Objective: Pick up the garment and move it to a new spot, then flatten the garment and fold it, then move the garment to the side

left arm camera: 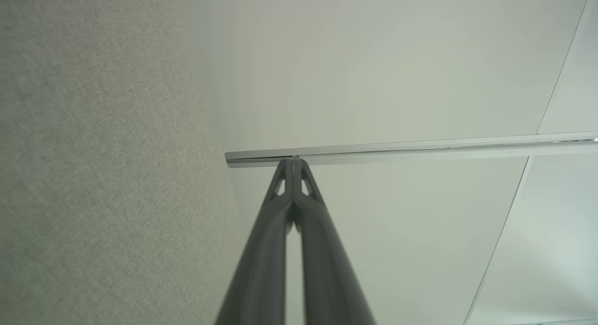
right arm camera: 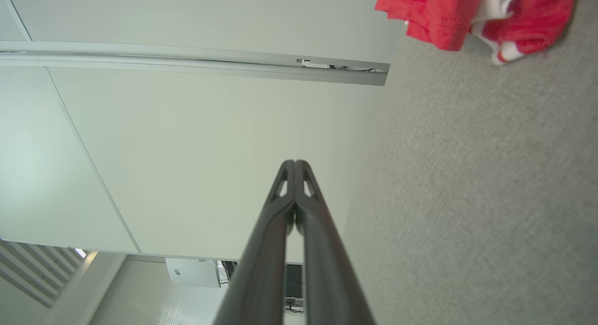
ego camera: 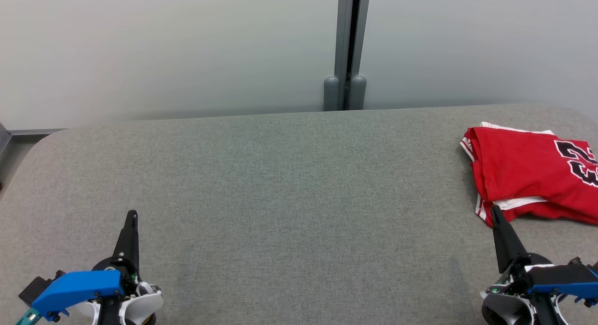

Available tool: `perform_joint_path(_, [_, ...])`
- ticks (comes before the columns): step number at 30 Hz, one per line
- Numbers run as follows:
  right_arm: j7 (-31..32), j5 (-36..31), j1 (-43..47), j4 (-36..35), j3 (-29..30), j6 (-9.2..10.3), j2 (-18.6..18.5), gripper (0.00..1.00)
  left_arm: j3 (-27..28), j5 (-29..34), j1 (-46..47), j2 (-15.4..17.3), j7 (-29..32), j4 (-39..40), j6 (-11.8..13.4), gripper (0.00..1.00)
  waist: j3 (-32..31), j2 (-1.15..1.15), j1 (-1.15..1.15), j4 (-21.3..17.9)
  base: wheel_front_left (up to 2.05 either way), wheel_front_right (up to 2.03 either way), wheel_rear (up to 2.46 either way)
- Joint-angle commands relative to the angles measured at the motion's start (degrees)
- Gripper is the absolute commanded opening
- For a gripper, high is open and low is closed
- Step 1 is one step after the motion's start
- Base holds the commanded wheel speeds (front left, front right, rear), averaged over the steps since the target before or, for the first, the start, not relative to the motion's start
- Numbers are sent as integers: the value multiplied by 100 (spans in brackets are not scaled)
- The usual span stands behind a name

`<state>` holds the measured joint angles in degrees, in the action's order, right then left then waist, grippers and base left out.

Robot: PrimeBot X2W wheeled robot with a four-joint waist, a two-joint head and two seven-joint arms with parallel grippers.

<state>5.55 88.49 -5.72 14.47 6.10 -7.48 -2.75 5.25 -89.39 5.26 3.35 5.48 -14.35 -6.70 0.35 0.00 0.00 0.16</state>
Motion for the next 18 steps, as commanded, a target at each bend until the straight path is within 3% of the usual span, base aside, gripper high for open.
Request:
perform_joint_path(1, [48, 109, -76, -34, 24, -2, -22, 0, 61, -77, 109, -7, 30, 40, -55, 0, -2, 0, 0, -2, 0, 0, 0])
perform_joint_path(18, [115, 399, -84, -59, 54, -2, -22, 0, 137, -322, 125, -43, 112, 41, -100, 0, -17, 0, 0, -16, 0, 0, 0])
